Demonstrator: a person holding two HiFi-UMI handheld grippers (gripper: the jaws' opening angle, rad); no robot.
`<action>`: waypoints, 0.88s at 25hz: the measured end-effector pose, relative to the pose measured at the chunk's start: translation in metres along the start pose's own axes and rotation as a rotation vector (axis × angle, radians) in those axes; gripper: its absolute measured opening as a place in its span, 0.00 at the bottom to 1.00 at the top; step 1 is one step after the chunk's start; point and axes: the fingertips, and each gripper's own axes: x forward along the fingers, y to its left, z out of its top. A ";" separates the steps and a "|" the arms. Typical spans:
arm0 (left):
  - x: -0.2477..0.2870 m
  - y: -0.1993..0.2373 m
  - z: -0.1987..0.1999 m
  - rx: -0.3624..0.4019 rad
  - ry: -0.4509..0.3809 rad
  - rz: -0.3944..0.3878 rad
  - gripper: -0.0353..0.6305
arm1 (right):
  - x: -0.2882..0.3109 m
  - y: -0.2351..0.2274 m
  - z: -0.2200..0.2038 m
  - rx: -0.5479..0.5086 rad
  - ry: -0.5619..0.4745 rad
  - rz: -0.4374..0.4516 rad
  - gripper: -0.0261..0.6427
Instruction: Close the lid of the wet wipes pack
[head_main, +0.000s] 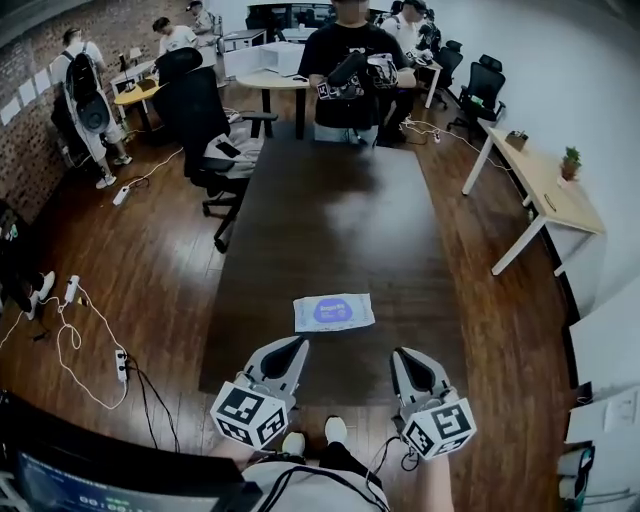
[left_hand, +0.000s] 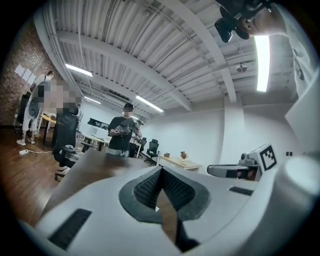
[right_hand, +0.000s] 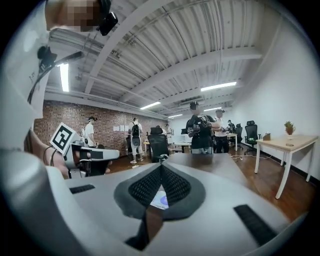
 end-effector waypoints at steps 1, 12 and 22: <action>-0.003 0.000 -0.001 0.001 -0.001 -0.009 0.05 | -0.007 0.005 -0.002 -0.001 0.000 -0.008 0.05; -0.030 -0.027 -0.014 -0.042 0.009 -0.090 0.05 | -0.097 0.046 0.016 0.041 -0.024 -0.070 0.05; -0.093 -0.111 -0.017 0.006 -0.033 -0.045 0.05 | -0.199 0.077 0.018 0.064 -0.127 -0.027 0.05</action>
